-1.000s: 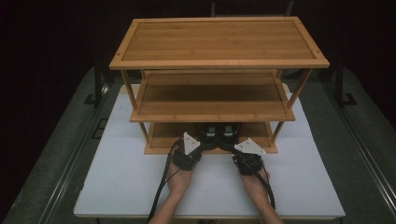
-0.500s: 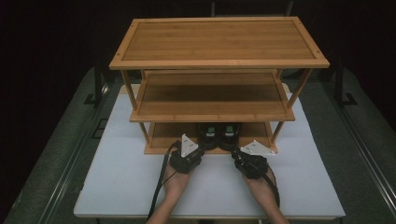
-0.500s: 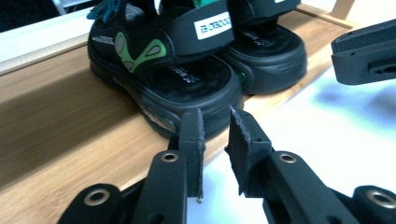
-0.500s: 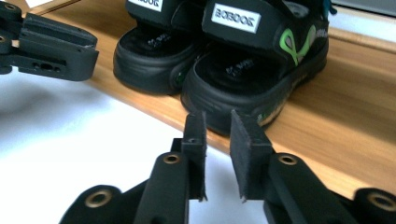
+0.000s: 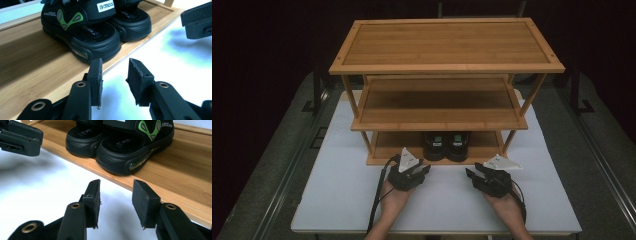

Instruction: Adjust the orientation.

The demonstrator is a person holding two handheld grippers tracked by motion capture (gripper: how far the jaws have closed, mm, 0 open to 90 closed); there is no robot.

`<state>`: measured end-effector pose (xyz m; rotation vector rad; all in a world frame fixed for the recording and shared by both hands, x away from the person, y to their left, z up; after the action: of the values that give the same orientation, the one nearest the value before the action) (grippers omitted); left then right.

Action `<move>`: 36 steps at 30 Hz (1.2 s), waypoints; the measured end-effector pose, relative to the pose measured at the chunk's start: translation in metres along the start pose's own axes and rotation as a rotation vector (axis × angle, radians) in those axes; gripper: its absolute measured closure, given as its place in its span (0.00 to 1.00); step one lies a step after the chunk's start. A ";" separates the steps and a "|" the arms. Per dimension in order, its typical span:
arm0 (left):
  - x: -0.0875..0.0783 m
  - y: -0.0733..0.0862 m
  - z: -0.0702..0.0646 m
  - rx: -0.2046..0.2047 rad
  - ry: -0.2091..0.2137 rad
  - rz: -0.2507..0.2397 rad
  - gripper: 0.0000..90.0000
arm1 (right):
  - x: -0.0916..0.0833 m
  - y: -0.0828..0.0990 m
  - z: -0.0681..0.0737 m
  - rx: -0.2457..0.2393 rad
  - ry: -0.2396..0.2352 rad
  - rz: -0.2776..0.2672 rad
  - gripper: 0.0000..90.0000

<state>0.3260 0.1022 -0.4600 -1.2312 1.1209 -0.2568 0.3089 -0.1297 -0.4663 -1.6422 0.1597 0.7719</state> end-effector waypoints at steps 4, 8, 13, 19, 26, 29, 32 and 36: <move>-0.004 0.000 -0.002 0.002 0.016 -0.002 0.69 | -0.005 0.003 -0.004 0.006 -0.012 0.006 0.59; -0.007 0.000 -0.004 0.001 0.025 -0.001 0.67 | -0.009 0.005 -0.008 0.003 -0.020 0.004 0.57; -0.010 0.001 -0.005 -0.002 0.036 -0.005 0.64 | -0.013 0.009 -0.014 -0.001 -0.028 -0.001 0.54; -0.015 0.003 -0.005 0.000 0.037 -0.004 0.58 | -0.016 0.013 -0.019 0.001 -0.031 0.007 0.51; -0.022 0.004 -0.004 0.007 0.027 -0.002 0.52 | -0.020 0.013 -0.023 0.002 -0.035 0.000 0.48; -0.025 0.004 -0.004 0.007 0.027 -0.005 0.50 | -0.022 0.013 -0.024 0.000 -0.037 0.001 0.48; -0.027 0.004 -0.005 0.007 0.027 0.000 0.43 | -0.023 0.014 -0.024 -0.002 -0.041 0.003 0.48; -0.031 0.004 -0.005 0.002 0.038 0.002 0.35 | -0.025 0.016 -0.025 -0.012 -0.037 0.002 0.45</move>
<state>0.3057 0.1221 -0.4469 -1.2283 1.1537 -0.2807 0.2917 -0.1640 -0.4646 -1.6383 0.1308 0.8058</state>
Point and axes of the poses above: each handheld gripper's, and its own axes: x roughly forward along the jaws, y roughly out of its underside, z roughly to its left, the point moved 5 cm from there along x, roughly forward along the jaws, and after that the axes turned 10 degrees about y, right-handed, at the moved point
